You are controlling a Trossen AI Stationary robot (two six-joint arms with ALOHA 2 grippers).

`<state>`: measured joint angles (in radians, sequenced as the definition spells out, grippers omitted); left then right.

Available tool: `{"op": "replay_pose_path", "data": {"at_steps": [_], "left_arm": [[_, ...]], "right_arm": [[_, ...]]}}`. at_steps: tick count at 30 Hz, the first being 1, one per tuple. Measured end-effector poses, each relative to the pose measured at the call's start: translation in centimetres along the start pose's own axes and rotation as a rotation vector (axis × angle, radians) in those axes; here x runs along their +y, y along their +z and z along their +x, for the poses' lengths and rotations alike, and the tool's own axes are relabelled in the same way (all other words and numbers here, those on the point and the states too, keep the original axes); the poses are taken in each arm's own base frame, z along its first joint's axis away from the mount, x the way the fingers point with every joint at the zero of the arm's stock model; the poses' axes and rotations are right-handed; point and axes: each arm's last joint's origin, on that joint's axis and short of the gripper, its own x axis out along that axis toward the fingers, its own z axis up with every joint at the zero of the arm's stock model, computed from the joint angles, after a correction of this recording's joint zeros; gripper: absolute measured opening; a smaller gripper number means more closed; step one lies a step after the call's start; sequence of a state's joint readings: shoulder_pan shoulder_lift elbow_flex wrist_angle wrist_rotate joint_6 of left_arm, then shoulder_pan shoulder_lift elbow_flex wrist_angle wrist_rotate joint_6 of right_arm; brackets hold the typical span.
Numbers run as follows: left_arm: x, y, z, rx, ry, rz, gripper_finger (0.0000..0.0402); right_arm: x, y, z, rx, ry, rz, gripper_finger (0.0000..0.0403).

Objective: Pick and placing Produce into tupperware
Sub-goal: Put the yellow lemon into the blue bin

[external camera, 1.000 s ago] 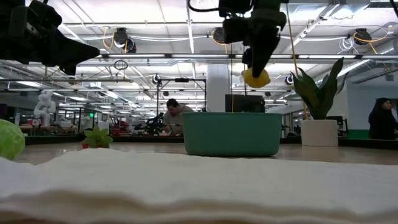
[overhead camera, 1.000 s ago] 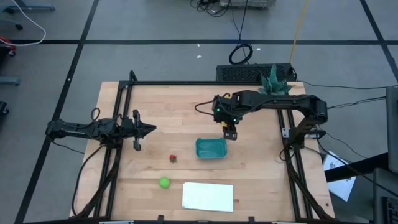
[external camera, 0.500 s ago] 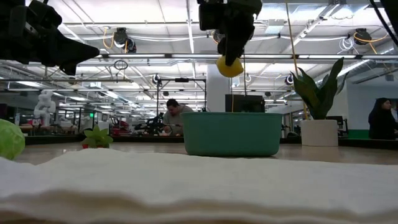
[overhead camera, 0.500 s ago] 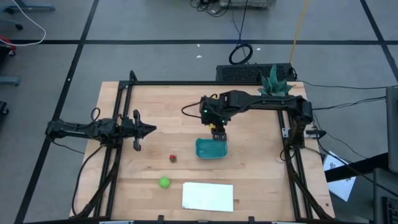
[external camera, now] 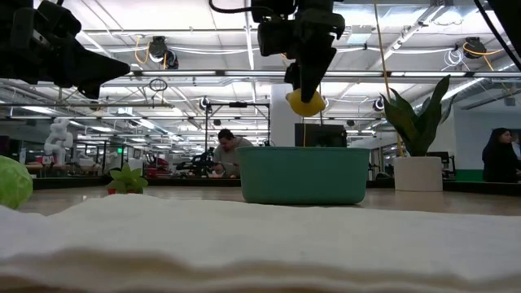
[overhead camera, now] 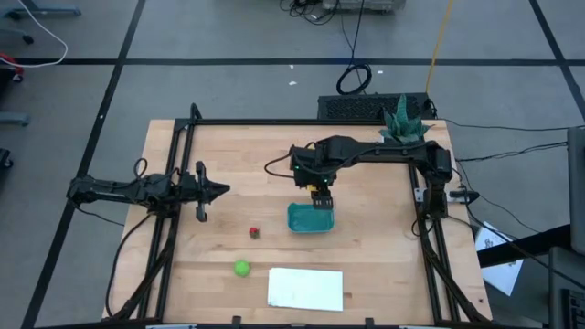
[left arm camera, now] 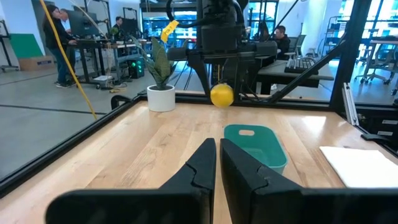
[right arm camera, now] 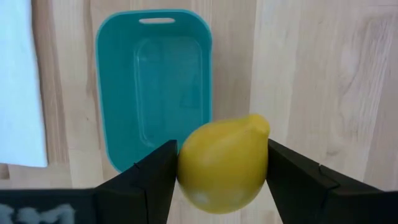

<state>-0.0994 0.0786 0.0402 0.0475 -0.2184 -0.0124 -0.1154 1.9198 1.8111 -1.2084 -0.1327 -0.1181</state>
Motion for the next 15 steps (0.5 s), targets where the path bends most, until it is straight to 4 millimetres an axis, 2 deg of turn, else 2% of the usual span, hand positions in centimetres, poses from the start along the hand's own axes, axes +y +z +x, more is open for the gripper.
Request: {"op": "replay_pose_path", "data": {"at_steps": [15], "left_arm": [[0.0, 0.0, 0.0, 0.0, 0.0, 0.0, 0.0026]], "right_arm": [[0.46, 0.26, 0.06, -0.021, -0.002, -0.059, 0.021]]}}
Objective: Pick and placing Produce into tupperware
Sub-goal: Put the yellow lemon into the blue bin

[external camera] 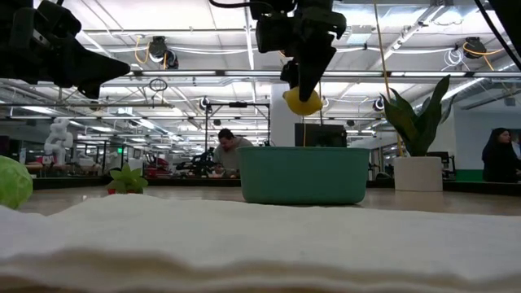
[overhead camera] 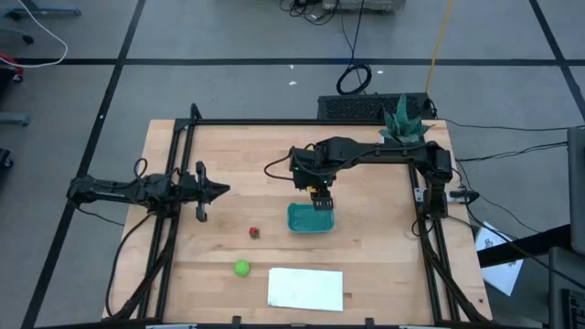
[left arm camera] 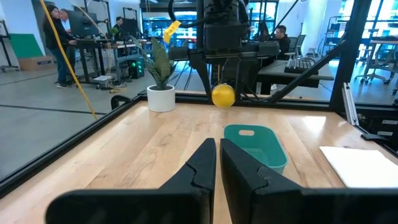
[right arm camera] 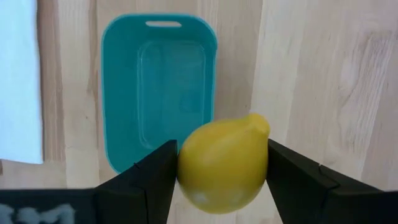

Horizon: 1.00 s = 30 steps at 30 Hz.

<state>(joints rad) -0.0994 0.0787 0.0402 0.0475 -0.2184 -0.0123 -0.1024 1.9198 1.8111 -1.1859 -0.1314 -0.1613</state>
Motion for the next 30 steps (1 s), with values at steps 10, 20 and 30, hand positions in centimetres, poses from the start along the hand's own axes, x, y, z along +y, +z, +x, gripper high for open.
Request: {"op": "replay_pose_path", "data": {"at_steps": [10, 20, 30], "left_arm": [[0.0, 0.0, 0.0, 0.0, 0.0, 0.0, 0.0026], [0.0, 0.0, 0.0, 0.0, 0.0, 0.0, 0.0026], [0.0, 0.0, 0.0, 0.0, 0.0, 0.0, 0.0026]], "right_arm": [[0.4, 0.1, 1.4, -0.021, -0.007, -0.016, 0.021], [0.2, -0.9, 4.4, 0.001, -0.001, -0.012, 0.021], [0.6, -1.0, 5.0, -0.003, 0.002, -0.03, 0.021]]}}
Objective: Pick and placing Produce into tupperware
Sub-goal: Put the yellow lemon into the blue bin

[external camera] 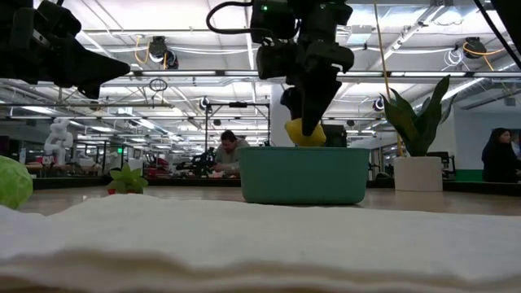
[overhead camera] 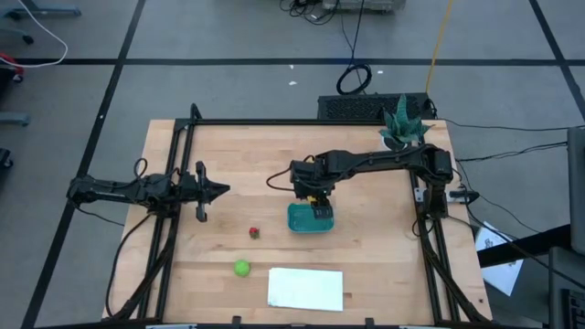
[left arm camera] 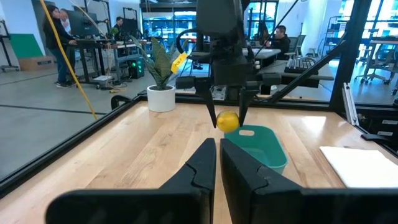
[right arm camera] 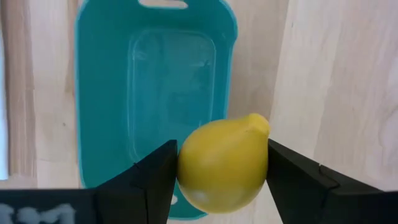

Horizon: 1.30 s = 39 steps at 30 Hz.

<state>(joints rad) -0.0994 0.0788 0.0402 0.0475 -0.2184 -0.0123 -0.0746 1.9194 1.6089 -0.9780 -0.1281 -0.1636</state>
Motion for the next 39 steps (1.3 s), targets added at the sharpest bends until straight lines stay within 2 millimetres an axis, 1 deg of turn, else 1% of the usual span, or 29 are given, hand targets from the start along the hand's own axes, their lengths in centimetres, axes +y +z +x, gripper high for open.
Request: {"op": "replay_pose_path", "data": {"at_steps": [12, 21, 26, 39], "left_arm": [[0.0, 0.0, 0.0, 0.0, 0.0, 0.0, 0.0026], [0.0, 0.0, 0.0, 0.004, 0.0, -0.008, 0.0026], [0.0, -0.2, 0.0, 0.016, 0.0, -0.011, 0.0026], [0.0, -0.2, 0.0, 0.018, 0.0, -0.011, 0.0026]], "right_arm": [[2.1, 0.5, 0.2, -0.022, 0.009, -0.069, 0.021], [2.5, 0.6, 0.3, -0.025, 0.012, -0.08, 0.021], [2.8, 0.1, 1.8, -0.026, 0.015, -0.089, 0.021], [2.7, -1.1, 3.8, -0.011, 0.017, -0.067, 0.021]]}}
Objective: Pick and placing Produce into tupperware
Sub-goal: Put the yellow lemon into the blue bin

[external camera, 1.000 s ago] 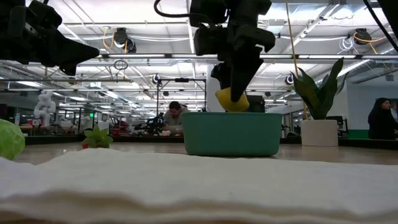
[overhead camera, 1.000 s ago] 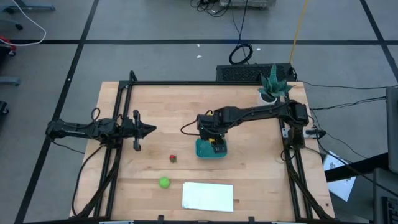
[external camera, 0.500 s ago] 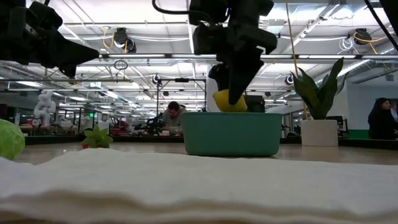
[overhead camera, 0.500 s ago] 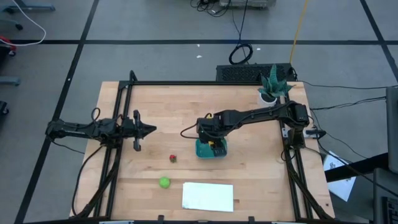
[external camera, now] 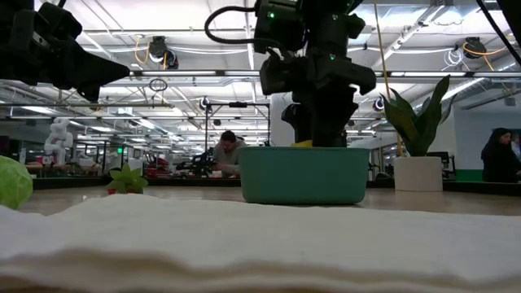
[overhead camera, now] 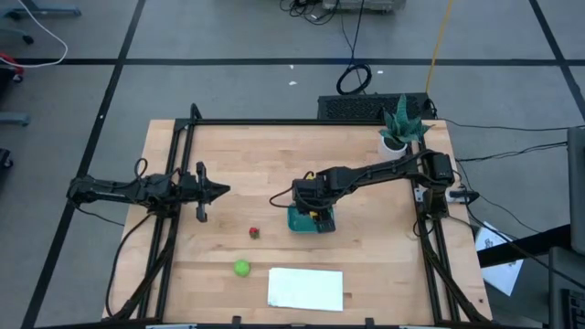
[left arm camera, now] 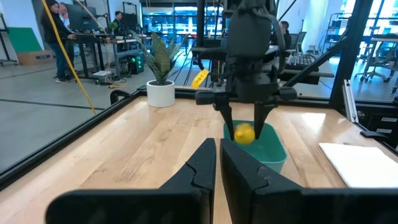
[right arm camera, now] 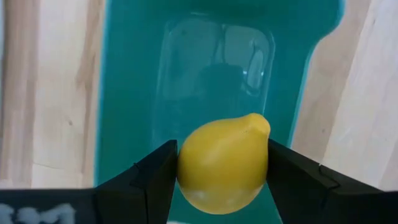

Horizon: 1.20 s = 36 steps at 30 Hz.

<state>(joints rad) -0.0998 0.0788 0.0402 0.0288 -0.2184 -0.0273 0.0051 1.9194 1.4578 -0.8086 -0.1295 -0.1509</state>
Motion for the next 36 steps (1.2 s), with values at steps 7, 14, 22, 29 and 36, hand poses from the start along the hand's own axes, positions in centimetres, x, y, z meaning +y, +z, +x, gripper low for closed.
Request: {"op": "replay_pose_path", "data": {"at_steps": [7, 14, 22, 29, 36], "left_arm": [[0.0, 0.0, 0.0, 0.0, 0.0, 0.0, 0.0026], [0.0, 0.0, 0.0, 0.0, 0.0, 0.0, 0.0026], [0.0, 0.0, 0.0, 0.0, 0.0, 0.0, 0.0026], [0.0, 0.0, 0.0, 0.001, 0.0, 0.0, 0.0026], [0.0, 0.0, 0.0, 0.002, 0.0, 0.0, 0.0026]], "right_arm": [[-0.1, -0.3, 0.8, -0.018, -0.003, -0.002, 0.021], [0.0, -0.7, 1.2, -0.007, -0.001, -0.006, 0.021], [0.6, -0.6, 1.4, -0.009, 0.002, -0.047, 0.021], [1.0, -0.5, 1.5, -0.016, 0.003, -0.082, 0.021], [1.0, -0.5, 1.5, -0.017, 0.0, -0.095, 0.021]]}}
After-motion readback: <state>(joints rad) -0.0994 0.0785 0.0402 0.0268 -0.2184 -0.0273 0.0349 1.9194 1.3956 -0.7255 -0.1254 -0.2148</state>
